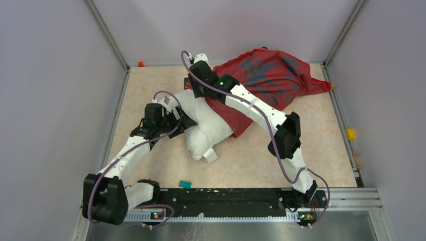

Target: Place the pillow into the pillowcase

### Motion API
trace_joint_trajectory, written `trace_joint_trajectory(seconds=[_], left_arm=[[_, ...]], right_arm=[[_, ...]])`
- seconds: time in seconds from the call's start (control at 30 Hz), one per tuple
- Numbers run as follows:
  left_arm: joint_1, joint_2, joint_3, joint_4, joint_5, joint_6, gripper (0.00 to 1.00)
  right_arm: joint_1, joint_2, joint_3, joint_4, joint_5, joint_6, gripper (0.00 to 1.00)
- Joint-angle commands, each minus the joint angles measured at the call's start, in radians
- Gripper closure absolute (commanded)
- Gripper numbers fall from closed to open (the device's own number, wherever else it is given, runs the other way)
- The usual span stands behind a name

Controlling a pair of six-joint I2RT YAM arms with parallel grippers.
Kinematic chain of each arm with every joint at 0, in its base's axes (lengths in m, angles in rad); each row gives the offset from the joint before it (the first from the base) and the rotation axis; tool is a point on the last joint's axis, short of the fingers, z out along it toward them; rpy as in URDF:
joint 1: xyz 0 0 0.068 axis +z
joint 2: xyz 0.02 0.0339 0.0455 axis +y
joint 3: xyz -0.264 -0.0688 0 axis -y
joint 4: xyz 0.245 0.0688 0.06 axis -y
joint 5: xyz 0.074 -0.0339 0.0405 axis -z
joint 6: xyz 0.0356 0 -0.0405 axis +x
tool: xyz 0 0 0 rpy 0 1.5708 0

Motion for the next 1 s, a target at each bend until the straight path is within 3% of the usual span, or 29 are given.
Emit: trace_joint_trajectory(seconds=[0.0,0.13,0.23,0.37,0.57,0.73,0.97], left_arm=[[-0.015,0.064,-0.025,0.231,0.056,-0.096,0.22],[-0.015,0.126,-0.001,0.219,0.014,-0.12,0.74],[-0.015,0.147,0.022,0.208,-0.007,-0.13,0.9],[-0.015,0.166,0.045,0.185,-0.037,-0.128,0.98],[-0.014,0.179,0.074,0.17,-0.051,-0.118,0.98],[-0.014,0.192,0.094,0.155,-0.055,-0.108,0.99],[-0.013,0.188,0.114,0.13,-0.069,-0.091,0.98]], right_arm=[[0.011,-0.134,-0.084,0.013,0.067,-0.008,0.44],[0.024,-0.334,-0.365,0.07,0.167,-0.002,0.33],[0.026,-0.512,-0.67,0.15,0.236,0.024,0.29],[0.03,-0.71,-0.956,0.266,0.242,0.066,0.27],[0.081,-0.82,-1.215,0.393,0.221,0.129,0.24],[0.128,-0.791,-1.285,0.461,0.221,0.177,0.22],[0.121,-0.676,-1.267,0.458,0.337,0.216,0.24]])
